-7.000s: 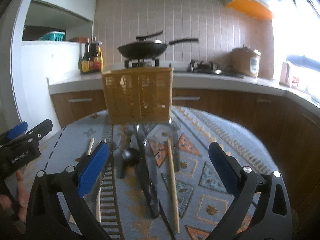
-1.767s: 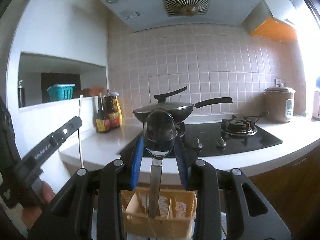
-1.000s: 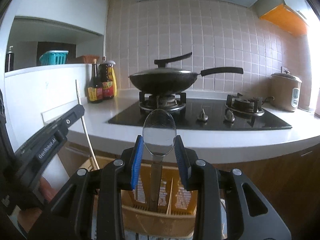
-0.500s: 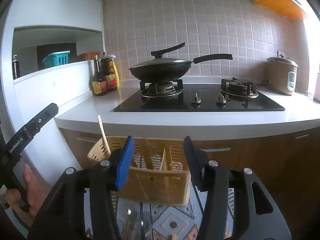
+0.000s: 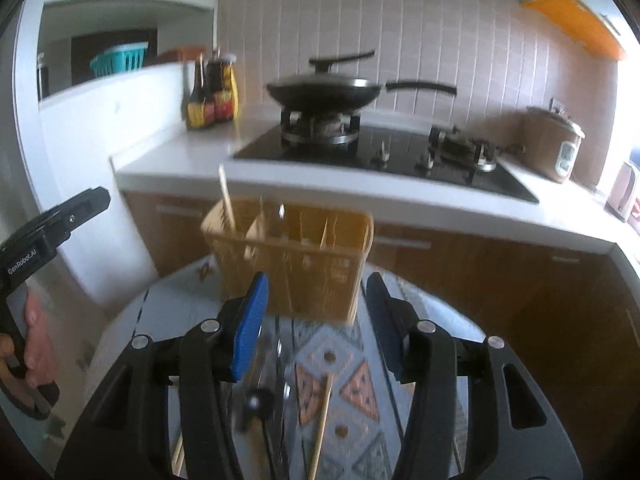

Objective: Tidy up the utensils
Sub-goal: 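Move both open tools back down over the utensils on the table, then grasp two wooden chopsticks with the left tool while the right tool grasps one chopstick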

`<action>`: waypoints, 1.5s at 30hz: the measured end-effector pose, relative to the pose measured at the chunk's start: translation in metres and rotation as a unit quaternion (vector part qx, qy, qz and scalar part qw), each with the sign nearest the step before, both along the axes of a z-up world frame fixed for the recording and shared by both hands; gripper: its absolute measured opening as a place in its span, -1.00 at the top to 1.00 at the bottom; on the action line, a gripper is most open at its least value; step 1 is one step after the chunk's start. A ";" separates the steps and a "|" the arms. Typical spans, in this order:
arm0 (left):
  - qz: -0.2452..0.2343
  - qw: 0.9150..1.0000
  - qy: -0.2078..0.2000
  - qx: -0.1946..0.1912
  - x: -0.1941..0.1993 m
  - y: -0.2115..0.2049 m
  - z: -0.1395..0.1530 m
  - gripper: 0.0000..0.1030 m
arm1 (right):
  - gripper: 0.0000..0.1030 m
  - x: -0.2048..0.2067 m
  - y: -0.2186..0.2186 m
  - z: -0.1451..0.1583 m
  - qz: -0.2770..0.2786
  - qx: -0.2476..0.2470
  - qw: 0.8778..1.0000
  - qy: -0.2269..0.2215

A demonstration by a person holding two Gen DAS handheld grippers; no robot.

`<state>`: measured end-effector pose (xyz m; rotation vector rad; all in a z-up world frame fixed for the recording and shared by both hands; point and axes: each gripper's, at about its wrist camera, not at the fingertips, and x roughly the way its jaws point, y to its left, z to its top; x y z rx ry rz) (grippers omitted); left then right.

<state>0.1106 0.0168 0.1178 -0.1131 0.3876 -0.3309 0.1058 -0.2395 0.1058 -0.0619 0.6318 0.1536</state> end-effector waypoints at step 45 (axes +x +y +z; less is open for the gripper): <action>-0.076 0.922 0.308 0.223 0.021 -0.068 -0.174 0.37 | 0.32 0.048 -0.008 -0.169 0.028 0.048 0.953 0.298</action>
